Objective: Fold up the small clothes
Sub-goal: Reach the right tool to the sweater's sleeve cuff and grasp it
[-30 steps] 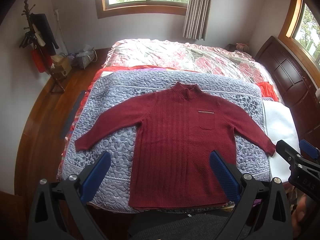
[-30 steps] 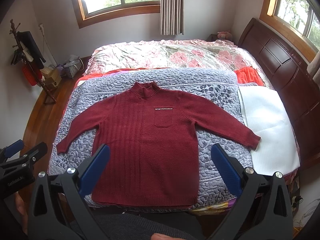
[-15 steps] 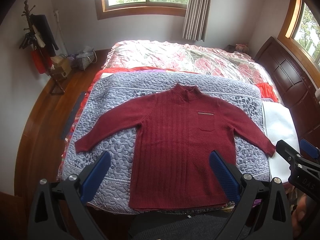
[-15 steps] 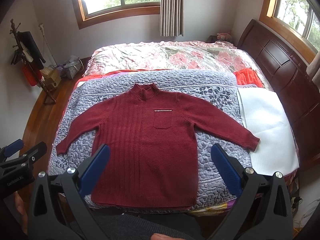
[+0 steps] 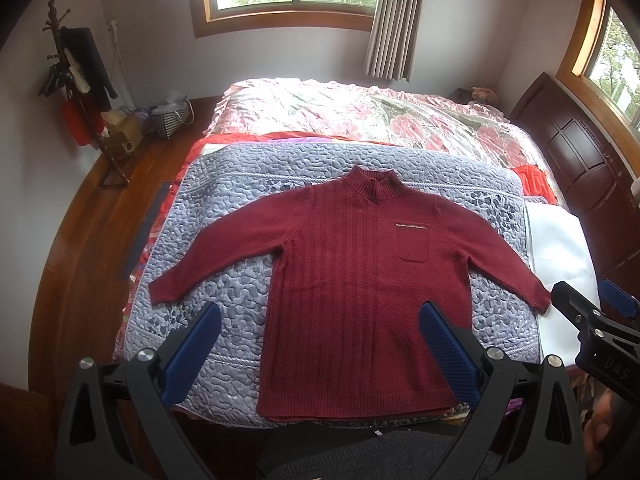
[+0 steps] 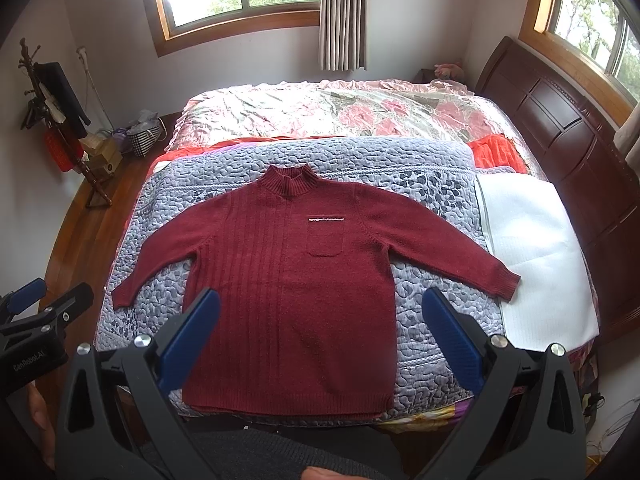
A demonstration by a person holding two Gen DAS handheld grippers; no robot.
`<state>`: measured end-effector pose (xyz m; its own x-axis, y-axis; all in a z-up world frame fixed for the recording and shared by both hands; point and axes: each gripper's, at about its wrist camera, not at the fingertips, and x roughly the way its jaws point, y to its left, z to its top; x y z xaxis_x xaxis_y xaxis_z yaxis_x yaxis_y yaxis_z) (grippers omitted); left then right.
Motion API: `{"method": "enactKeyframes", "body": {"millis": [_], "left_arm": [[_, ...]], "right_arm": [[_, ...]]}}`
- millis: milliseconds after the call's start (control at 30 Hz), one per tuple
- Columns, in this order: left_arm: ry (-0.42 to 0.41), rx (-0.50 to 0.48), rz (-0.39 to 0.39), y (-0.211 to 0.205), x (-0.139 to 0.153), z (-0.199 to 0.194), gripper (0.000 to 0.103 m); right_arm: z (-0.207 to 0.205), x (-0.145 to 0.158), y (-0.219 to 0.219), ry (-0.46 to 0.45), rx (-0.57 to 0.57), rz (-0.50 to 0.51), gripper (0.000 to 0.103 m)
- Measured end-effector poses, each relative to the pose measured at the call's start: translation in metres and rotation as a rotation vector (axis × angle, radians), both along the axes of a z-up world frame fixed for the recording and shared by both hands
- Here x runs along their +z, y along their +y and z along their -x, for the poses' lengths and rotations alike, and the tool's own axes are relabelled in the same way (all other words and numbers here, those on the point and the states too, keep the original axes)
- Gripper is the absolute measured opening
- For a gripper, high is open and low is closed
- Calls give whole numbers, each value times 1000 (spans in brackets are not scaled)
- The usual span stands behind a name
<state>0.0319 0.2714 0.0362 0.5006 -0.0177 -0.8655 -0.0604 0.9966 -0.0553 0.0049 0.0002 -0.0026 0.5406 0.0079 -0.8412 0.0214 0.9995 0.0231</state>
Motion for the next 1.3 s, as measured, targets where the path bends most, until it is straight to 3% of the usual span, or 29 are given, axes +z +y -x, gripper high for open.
{"method": "enactKeyframes", "body": {"millis": [267,400,567,700,767,800,833,967,1000,1033,1100,1133,1200,1267,1300], "left_arm": [[12,-23,-32,-7,-13,-9,99],[-34,-58,-29,-17,-25,-22,99],[-50,-145,-95,-49,-36,-48,99],[-37,-194,-99,-75,-42,-67,99],[10,-190,-43,-81,-46,-78,99],[32,-193,-12,-83,-49,-84,99],[39,-202,9,-87,-51,-88,99],[39,-246,-53,-113,-61,-103,99],[54,-262,-38,-118,-67,-107,99],[87,-288,4,-123,-76,-113,99],[186,-309,82,-132,-100,-124,99],[206,-304,87,-135,-111,-128,99],[221,-322,6,-147,-130,-133,99],[234,-346,-70,-159,-149,-138,99],[246,-354,-80,-164,-157,-142,99]], "right_arm": [[-5,-7,2,13,-4,-9,100],[-8,-10,-4,-23,-28,7,100],[-13,-22,-30,-76,-91,23,100],[-20,-38,-67,-66,-160,-44,99],[-22,-47,-84,-72,-199,-60,85],[-26,-52,-93,-65,-210,-65,64],[-30,-59,-102,-48,-219,-78,52],[-41,-90,-138,2,-272,-81,51],[-42,-98,-149,4,-284,-83,55],[-43,-106,-161,3,-306,-102,68],[-41,-126,-193,3,-400,-143,83],[-40,-137,-209,10,-444,-144,83],[-40,-162,-241,35,-501,-139,82],[-36,-187,-277,54,-565,-210,81],[-33,-201,-297,59,-601,-263,76]]}}
